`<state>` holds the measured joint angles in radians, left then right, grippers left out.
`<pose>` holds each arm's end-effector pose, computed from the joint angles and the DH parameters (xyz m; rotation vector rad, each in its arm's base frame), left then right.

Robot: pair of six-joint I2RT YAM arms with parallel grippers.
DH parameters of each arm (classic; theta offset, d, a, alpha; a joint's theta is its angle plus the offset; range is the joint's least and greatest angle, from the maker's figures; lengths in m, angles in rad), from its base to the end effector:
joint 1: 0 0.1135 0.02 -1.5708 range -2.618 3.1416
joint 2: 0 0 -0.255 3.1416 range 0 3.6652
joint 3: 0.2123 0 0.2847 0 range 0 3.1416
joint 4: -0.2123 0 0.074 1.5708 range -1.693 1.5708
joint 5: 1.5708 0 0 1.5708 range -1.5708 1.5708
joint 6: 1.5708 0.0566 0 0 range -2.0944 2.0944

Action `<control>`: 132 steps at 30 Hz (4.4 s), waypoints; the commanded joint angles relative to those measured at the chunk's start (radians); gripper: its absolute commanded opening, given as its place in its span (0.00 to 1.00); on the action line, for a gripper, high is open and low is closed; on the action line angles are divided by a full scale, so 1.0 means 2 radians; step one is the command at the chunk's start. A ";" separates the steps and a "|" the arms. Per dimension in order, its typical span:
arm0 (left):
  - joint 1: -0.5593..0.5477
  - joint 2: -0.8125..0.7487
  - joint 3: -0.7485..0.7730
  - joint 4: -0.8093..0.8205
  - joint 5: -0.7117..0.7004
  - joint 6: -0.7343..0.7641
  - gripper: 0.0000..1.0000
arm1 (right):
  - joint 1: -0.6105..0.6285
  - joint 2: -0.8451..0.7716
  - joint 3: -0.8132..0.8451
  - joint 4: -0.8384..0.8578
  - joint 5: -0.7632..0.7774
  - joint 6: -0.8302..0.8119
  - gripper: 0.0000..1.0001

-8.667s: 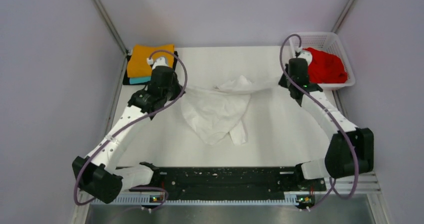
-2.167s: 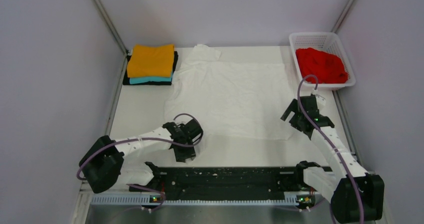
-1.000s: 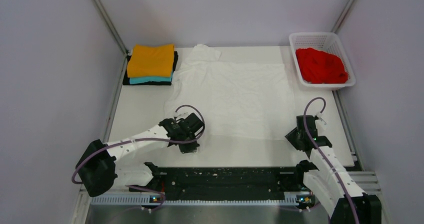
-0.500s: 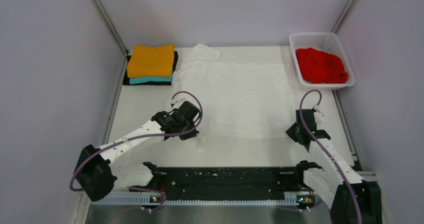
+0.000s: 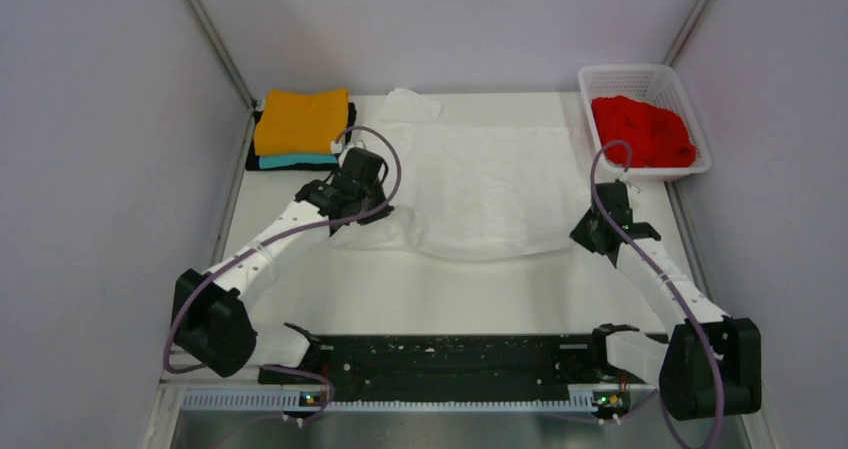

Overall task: Fold and stack the t-shirts
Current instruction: Fold the flattened tshirt in 1/3 of the way, then grab the side of the flattened tshirt furthest away from the robot with both arms

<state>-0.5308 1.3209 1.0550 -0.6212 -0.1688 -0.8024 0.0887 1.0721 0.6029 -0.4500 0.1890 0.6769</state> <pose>0.2836 -0.1554 0.2447 -0.4093 2.4447 -0.3804 0.2519 0.0117 0.1621 0.7911 2.3392 0.0944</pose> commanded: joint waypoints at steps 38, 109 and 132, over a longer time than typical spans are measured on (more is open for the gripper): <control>0.140 0.368 0.400 0.048 0.071 0.151 0.88 | -0.009 0.322 0.316 0.076 0.109 -0.033 0.50; -0.030 0.002 0.000 -0.014 -0.056 0.004 0.99 | 0.093 -0.098 0.038 -0.070 0.004 0.022 0.99; 0.123 0.473 0.523 -0.031 0.021 0.246 0.92 | 0.076 0.049 0.109 0.051 0.125 -0.033 0.99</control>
<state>-0.2871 2.1792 1.9751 -0.6651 -0.1818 -0.3840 0.2577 1.1137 0.7471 -0.4019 0.3847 0.6319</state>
